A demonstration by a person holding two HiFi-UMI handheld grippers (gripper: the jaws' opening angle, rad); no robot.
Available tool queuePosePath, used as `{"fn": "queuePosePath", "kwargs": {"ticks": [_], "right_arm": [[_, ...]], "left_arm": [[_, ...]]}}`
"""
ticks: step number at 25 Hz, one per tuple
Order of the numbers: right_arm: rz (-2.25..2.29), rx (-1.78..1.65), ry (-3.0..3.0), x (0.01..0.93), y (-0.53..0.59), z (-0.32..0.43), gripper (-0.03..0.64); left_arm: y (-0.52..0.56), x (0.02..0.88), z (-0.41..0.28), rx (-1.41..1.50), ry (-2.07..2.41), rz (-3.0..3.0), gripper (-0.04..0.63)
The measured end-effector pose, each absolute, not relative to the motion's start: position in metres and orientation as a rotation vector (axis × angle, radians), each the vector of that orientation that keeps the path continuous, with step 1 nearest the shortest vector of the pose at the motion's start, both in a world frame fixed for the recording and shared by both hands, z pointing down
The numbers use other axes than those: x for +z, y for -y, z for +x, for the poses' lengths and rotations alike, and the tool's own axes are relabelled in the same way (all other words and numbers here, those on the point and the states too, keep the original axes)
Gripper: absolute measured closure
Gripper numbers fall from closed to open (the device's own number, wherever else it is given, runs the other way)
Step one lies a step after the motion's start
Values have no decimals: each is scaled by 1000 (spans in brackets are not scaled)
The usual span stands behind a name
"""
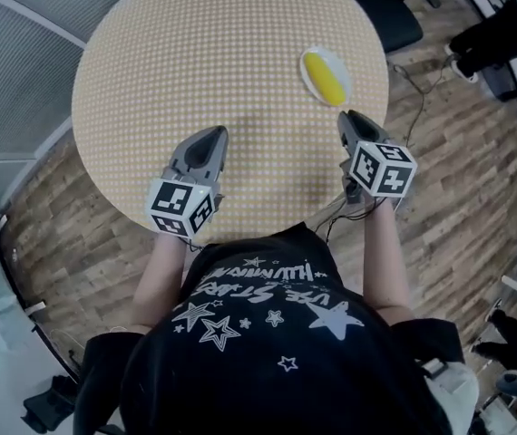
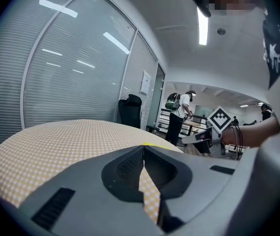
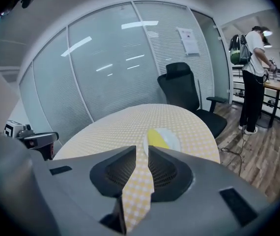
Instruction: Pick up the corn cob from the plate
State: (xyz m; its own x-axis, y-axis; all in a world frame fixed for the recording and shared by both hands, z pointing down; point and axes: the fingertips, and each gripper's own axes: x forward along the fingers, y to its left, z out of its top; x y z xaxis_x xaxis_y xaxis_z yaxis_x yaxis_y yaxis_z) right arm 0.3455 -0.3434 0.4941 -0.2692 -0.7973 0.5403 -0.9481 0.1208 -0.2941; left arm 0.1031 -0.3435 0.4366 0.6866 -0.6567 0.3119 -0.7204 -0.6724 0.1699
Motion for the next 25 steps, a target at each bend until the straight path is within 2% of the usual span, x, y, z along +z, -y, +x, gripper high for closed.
{"fn": "queuePosePath", "kwargs": {"ticks": [7,13,25], "right_arm": [[1529,890,2116,522,388,350,456],[1394,815,2066,538,417,340,397],[1209,768,1914,585,469,342,385]], "left_arm": [[366,450,100,369,1228,2519,588],[379,469,84,411,1305,2396,588],[418,482,105,440,1290,2392,588]]}}
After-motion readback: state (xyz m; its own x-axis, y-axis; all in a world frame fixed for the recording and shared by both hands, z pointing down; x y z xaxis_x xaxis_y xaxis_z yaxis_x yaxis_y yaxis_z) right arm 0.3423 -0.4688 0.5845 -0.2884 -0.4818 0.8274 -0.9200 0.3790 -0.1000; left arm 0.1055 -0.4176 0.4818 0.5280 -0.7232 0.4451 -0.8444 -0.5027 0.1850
